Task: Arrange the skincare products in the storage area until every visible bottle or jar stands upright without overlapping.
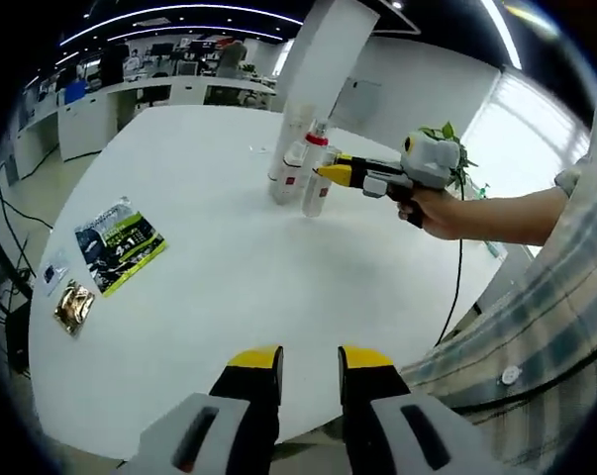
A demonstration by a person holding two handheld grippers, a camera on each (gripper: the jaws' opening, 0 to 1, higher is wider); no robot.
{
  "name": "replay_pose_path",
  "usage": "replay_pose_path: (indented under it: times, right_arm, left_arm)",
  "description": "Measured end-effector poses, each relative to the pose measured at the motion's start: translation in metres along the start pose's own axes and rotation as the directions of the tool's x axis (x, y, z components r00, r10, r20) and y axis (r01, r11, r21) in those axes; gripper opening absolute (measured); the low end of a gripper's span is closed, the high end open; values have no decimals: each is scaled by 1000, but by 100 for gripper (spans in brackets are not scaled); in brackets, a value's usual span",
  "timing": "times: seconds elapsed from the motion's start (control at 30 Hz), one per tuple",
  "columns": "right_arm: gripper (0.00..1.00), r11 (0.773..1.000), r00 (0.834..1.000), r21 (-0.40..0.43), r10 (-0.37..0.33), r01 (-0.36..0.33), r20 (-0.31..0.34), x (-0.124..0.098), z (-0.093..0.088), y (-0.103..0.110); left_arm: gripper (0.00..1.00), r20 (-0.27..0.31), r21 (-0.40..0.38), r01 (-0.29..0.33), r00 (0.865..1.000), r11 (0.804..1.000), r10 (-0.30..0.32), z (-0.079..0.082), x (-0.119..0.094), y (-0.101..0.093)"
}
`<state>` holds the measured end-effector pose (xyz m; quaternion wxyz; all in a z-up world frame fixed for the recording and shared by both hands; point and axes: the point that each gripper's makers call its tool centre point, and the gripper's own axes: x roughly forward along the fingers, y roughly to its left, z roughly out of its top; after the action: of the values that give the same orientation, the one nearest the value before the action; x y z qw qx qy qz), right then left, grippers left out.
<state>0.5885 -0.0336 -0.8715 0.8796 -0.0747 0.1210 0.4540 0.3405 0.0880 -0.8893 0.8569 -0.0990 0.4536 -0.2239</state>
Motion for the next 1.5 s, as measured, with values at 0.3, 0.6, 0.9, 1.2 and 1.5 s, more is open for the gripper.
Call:
replay_pose_path:
  times: [0.3,0.6,0.9,1.2,1.5]
  right_arm:
    - [19,1000,1000,25,-8,7,10,4,-4,-10]
    - [19,999,999,34,-40,39,33,6,-4,-22]
    - [19,999,999,43,-23,21,48,2,-13,-20]
    - [20,1000,999,19,-14,13,46,5,-12,-18]
    - [25,999,1000,38,-23,23,-13,9,-18,-21]
  left_arm:
    - [22,-30,-35,-24,999,999,23,-12,-2,2]
    - [23,-8,-85,-15,1000,996,14,-13,-3,-1]
    - [23,9,-114,-23,1000,993,24,-9,-5,-2]
    - [22,-4,-112,-28,1000,993,27,-12,-4,-1]
    - [22,13,-138,-25,1000,990,27,-13,-5,0]
